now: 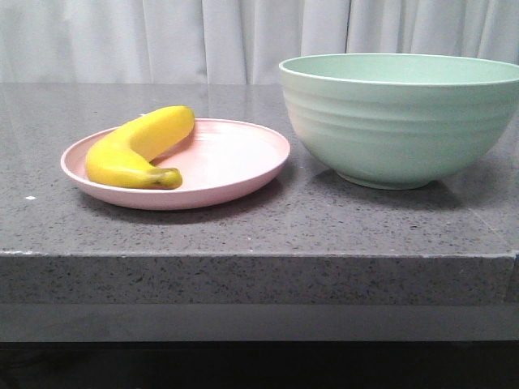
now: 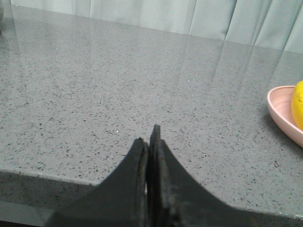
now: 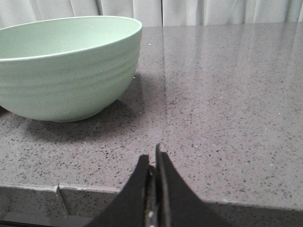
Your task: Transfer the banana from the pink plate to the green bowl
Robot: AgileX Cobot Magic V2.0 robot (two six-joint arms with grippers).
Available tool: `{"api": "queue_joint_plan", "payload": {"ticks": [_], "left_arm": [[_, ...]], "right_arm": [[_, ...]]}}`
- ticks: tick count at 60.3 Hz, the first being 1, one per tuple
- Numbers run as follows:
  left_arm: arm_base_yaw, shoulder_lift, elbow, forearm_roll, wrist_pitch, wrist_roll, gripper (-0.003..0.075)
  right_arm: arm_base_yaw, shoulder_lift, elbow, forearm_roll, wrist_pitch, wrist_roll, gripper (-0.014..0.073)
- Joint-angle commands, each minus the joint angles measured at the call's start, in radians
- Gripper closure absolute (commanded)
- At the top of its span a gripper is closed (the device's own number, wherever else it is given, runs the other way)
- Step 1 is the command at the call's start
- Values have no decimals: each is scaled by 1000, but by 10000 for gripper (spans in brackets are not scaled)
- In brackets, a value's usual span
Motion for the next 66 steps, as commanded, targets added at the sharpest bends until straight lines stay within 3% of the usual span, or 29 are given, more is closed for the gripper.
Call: {"api": "queue_joint_plan", "payload": {"ticks": [1, 18, 26, 35, 47, 56, 66], "left_arm": [[0, -18, 2, -3, -89, 0, 741], [0, -18, 0, 24, -161, 0, 741], [0, -15, -73, 24, -177, 0, 741], [0, 58, -251, 30, -110, 0, 741], [0, 320, -439, 97, -50, 5, 741], [0, 442, -505, 97, -52, 5, 741], [0, 450, -515, 97, -59, 5, 722]], "right_arm": [[-4, -23, 0, -3, -86, 1, 654], [-4, -23, 0, -3, -98, 1, 654], [-4, -23, -29, -3, -112, 1, 654], [-5, 11, -174, -4, -60, 0, 654], [-5, 224, -414, -4, -26, 0, 654], [-5, 383, -541, -4, 2, 0, 654], [-5, 441, -564, -4, 22, 0, 637]]}}
